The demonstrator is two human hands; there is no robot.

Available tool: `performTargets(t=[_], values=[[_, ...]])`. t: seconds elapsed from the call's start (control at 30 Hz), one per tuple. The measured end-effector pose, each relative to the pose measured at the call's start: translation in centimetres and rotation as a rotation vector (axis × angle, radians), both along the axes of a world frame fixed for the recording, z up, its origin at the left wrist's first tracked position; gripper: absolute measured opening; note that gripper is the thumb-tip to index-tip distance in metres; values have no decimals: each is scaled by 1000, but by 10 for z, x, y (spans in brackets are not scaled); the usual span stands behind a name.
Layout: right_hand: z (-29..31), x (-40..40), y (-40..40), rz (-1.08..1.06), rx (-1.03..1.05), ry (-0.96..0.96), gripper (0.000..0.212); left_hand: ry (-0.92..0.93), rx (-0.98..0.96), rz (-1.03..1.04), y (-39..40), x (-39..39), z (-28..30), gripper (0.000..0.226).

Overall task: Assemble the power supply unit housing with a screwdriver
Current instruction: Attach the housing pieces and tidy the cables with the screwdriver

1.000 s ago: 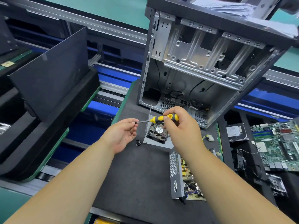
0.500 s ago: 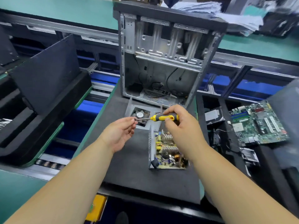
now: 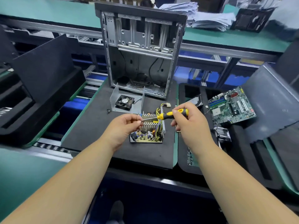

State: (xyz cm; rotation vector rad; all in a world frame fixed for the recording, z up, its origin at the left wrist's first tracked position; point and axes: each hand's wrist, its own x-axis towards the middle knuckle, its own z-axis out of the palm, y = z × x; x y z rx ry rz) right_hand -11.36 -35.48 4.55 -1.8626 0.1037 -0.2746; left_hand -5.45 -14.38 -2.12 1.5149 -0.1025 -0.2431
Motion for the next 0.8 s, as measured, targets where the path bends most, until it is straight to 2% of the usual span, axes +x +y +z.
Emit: performTargets(t=[0.1, 0.23, 0.33, 0.43, 0.5, 0.6, 0.67, 0.8], values=[[-3, -11, -2, 20, 5, 21, 13, -35, 71, -35, -3, -13, -1, 18], [-7, -18, 0, 26, -12, 17, 19, -46, 62, -46, -8, -21, -2, 17], [-12, -19, -1, 4, -22, 17, 16, -92, 85, -8, -6, -19, -8, 36], [-19, -16, -5, -30, -47, 27, 14, -226, 436, 97, 6, -11, -27, 61], [-24, -14, -8, -45, -59, 36, 15, -237, 651, 93, 14, -4, -45, 78], [-34, -9, -7, -62, -121, 72, 16, -173, 802, 16, 20, 6, -73, 92], [-40, -7, -4, -68, -160, 91, 16, -177, 831, -7, 21, 12, -86, 92], [-51, -1, 5, -65, -201, 119, 12, -267, 780, 39, 22, 22, -100, 76]])
